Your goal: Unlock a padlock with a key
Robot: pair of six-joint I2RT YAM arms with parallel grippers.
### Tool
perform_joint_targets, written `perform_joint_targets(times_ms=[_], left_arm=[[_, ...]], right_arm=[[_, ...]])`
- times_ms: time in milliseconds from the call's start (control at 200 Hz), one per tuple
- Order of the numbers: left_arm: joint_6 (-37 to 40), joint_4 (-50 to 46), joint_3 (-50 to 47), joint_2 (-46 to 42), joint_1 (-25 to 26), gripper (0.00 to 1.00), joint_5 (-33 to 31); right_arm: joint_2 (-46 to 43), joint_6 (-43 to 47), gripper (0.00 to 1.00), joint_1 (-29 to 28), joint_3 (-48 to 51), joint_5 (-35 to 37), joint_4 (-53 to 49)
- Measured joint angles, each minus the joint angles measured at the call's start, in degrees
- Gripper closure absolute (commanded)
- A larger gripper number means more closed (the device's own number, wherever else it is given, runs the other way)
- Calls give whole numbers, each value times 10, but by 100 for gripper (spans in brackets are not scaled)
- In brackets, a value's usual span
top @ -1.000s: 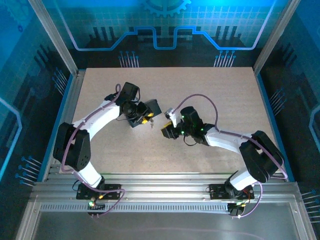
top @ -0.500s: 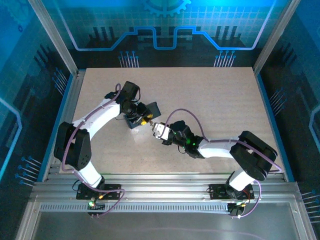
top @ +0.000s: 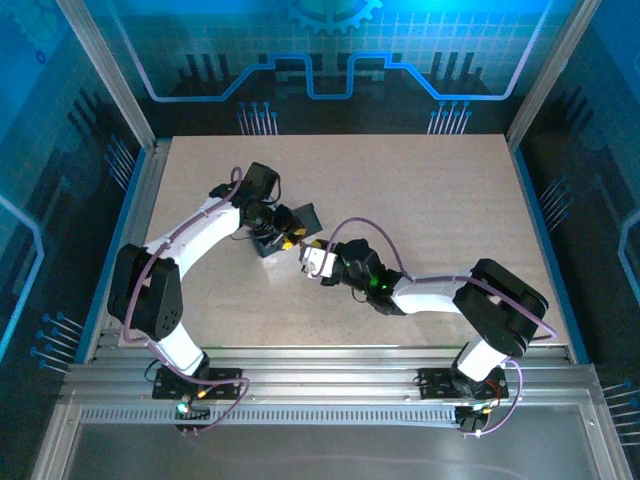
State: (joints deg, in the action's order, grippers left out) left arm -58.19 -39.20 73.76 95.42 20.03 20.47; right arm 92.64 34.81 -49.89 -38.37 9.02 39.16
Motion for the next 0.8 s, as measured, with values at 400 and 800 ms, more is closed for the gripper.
perform_joint_targets(times_ms=[400, 800], left_arm=[[-2, 9, -7, 0, 0, 100, 4], [-3, 15, -10, 0, 0, 100, 8]], right_arm=[[11, 2, 69, -7, -23, 0, 12], [33, 8, 75, -7, -37, 11, 12]])
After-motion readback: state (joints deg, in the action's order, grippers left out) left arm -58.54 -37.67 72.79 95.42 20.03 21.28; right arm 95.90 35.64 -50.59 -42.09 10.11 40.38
